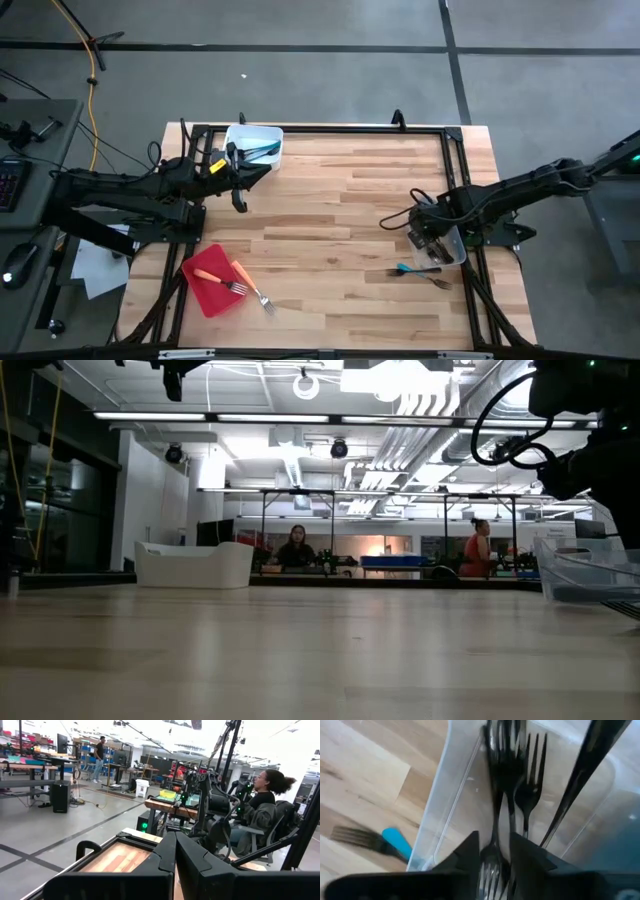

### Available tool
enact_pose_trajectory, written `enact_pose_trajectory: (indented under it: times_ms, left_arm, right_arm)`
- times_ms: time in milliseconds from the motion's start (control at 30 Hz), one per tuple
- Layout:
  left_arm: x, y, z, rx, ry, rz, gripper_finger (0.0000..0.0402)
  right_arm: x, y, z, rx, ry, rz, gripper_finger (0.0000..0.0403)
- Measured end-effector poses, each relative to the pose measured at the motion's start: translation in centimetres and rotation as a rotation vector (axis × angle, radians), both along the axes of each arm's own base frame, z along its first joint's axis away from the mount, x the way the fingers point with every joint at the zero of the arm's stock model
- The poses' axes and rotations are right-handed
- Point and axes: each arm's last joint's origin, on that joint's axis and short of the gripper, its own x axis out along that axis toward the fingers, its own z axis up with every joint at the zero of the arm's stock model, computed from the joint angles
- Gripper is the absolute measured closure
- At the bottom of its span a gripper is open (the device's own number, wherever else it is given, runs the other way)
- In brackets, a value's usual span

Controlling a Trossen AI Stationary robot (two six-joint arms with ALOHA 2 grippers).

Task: Sort silverware by color (type)
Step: Put the orange fork into the red bin

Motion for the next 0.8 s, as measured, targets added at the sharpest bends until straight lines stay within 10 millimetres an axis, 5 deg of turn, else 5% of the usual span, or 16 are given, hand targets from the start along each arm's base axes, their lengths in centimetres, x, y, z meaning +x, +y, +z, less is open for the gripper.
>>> enact_pose_trajectory:
  times_ms: [200,433,800]
  left_arm:
    - [0.0,0.0,0.0,0.000,0.001,0.000,0.0401]
    - [0.0,0.0,0.0,0.000,0.004,0.000,0.0401]
    - [0.0,0.0,0.0,-0.001,0.003,-0.001,0.0401]
  right_arm:
    - [-0.2,0.4,0.1,0.142,0.022,0.081,0.0250]
    - [0.6,0.6,2.9,0.156,-0.089,0.092,0.0242]
    - [7.3,0.7,8.0,-0.205,-0.932,0.207,0.0242]
